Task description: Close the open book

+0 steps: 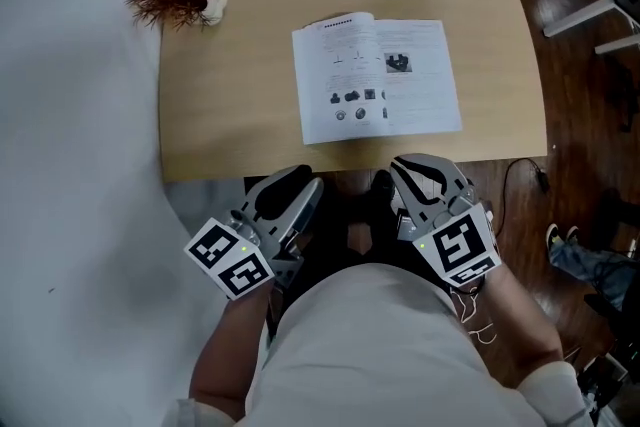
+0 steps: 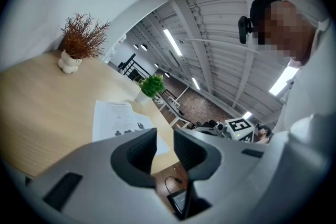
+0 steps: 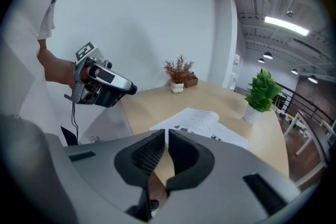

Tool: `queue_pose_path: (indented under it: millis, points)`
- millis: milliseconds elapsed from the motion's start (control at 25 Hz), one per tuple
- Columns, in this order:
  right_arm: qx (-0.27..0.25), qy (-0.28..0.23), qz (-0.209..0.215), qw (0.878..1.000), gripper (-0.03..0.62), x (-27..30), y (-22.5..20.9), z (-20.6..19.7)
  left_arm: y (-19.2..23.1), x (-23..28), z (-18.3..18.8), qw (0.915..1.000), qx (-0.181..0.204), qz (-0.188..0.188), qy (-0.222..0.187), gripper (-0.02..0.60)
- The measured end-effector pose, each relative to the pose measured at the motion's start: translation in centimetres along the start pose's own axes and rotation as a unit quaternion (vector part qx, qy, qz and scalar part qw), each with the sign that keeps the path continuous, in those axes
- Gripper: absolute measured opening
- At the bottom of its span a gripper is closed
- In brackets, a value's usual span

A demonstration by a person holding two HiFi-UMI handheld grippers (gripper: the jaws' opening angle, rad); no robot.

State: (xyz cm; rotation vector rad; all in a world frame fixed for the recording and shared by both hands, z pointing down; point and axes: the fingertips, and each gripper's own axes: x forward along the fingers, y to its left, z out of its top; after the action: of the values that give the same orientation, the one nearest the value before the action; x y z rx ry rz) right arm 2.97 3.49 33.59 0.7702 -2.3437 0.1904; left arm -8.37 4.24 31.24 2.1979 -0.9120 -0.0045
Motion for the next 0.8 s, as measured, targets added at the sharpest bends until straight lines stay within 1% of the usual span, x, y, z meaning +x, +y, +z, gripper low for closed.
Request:
queue_pose_path:
  millis: [200,400,680,800]
  points:
    - [-0.037,0.006,0.009,0.999,0.003,2.1,0.1,0.5,1.2,0.4,-0.1,1.0000,-0.001,0.003,0.004,0.072]
    - [-0.077,0.014,0.008,0.997,0.003,4.2,0.0,0.2,2.5,1.1,-0.7,0.9999,-0.005,0.005,0.014,0.072]
    - [-0.122,0.041,0.030,0.991,0.003,7.0,0.7,-0.7,4.4,1.8,-2.0,0.9994,-0.014,0.005,0.031,0.072]
    - [-0.150,0.051,0.038,0.987,0.003,8.1,1.2,-1.0,5.1,1.9,-2.8,0.9991,-0.018,0.005,0.038,0.072]
